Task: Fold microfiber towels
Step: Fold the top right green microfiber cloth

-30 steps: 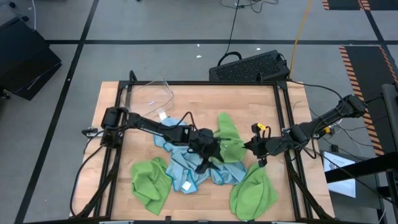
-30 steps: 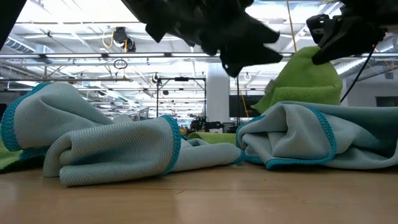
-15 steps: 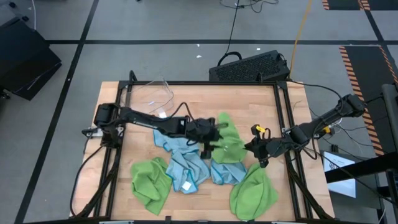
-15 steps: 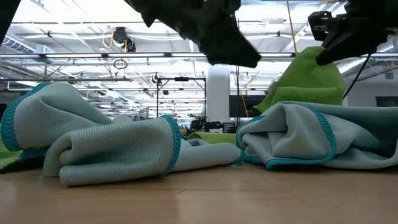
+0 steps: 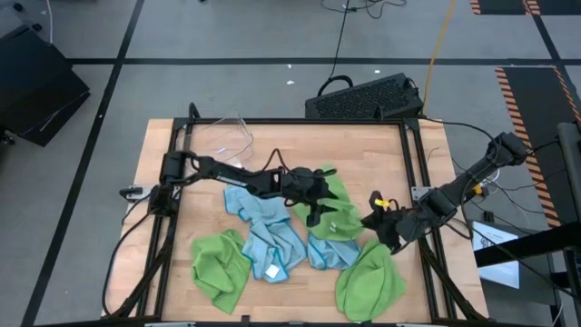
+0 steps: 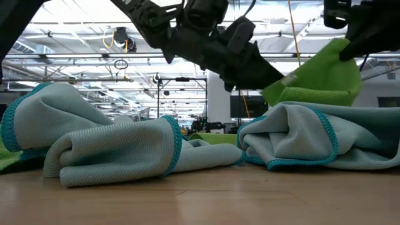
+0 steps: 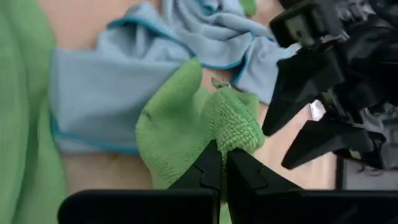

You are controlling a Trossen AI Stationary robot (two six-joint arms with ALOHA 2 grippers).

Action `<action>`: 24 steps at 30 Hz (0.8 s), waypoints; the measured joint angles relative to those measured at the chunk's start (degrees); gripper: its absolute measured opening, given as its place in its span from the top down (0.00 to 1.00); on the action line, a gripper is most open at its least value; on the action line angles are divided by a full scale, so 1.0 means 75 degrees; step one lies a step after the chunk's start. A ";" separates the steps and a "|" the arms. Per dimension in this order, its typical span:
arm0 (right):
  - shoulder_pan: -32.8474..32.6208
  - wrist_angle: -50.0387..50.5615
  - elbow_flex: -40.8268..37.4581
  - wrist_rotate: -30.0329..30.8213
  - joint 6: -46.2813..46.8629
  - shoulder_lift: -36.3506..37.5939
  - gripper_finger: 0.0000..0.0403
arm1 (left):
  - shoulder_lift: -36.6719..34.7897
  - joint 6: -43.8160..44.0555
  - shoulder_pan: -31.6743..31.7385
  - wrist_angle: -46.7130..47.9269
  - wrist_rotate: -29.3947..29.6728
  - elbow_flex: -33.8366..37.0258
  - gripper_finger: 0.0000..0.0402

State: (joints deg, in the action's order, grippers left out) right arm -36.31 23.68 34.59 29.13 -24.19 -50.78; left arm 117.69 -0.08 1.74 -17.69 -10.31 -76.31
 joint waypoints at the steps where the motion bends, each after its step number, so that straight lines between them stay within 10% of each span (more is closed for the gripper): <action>1: -0.0025 0.0009 0.0000 0.0135 -0.0065 0.0000 1.00 | 0.0000 0.0023 -0.0020 -0.0002 -0.0021 0.0000 0.52; 24: -0.0331 0.0066 0.0000 0.0490 0.0632 0.0000 1.00 | -0.0003 0.0265 -0.1069 0.0392 0.0170 0.0008 0.52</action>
State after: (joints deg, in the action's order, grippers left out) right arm -38.79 24.18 34.59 32.81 -19.46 -50.78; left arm 117.66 1.91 -6.28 -14.75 -9.04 -76.25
